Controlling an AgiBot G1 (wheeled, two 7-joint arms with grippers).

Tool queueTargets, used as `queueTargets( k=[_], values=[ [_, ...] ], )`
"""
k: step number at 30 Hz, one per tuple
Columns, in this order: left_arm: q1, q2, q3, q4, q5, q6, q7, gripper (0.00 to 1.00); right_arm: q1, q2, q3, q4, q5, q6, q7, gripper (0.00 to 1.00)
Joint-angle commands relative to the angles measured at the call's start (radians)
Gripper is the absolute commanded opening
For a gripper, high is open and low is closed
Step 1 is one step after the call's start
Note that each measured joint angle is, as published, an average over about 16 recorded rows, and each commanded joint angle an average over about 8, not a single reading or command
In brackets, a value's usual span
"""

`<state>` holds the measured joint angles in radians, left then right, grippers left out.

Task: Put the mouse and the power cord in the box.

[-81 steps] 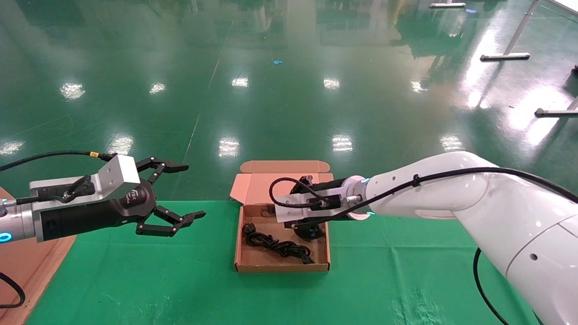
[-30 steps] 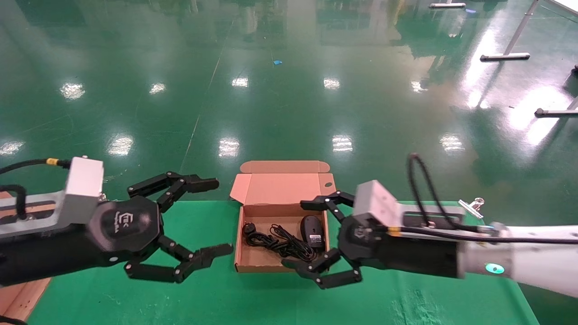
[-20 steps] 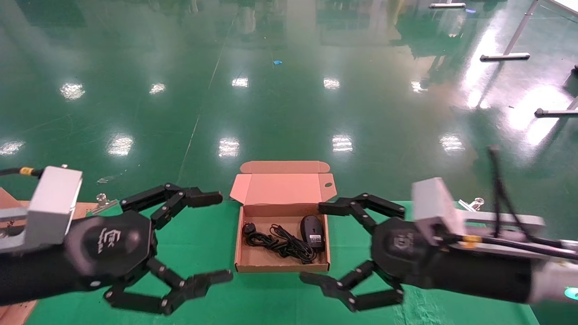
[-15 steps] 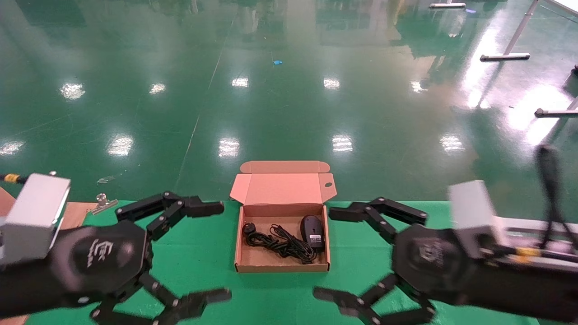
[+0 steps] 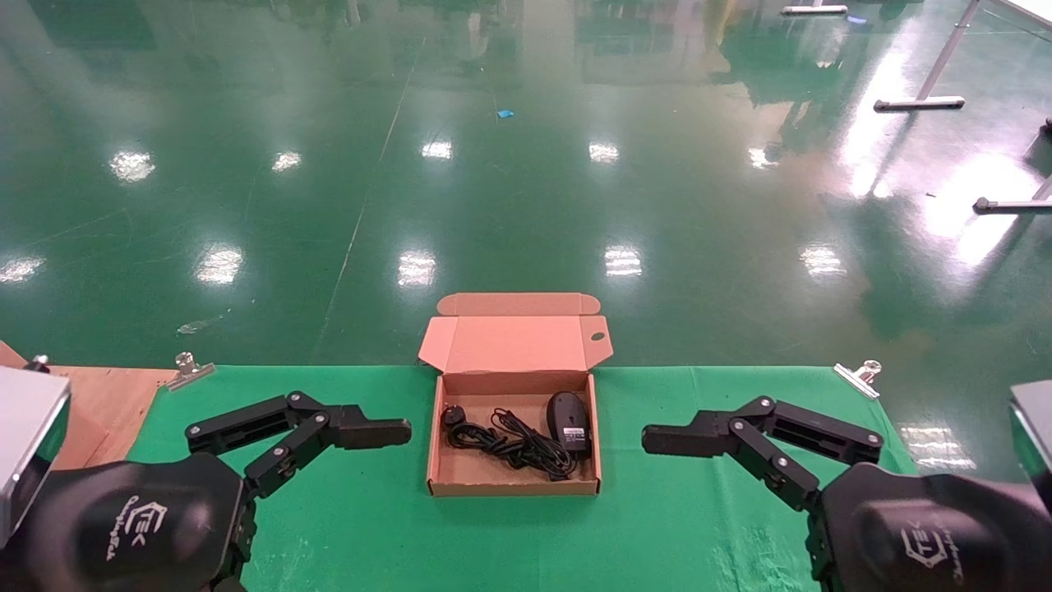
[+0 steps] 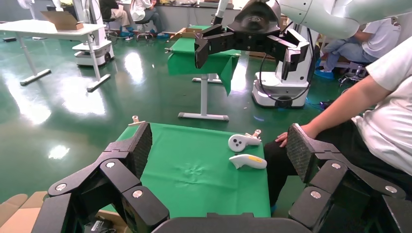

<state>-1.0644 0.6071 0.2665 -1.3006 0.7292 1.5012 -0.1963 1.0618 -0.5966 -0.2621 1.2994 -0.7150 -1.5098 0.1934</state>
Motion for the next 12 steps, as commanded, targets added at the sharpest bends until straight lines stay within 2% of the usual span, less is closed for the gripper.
queueTargets(
  k=[1,12],
  values=[
    [0.004,-0.002,-0.005,-0.006,-0.001,0.002,-0.003,1.00,-0.005,0.005,0.006,0.005,0.006,-0.005,0.002,1.00],
    [-0.004,0.001,0.006,0.007,-0.001,-0.002,0.004,1.00,0.005,-0.006,-0.008,-0.007,-0.007,0.007,-0.003,1.00]
  ],
)
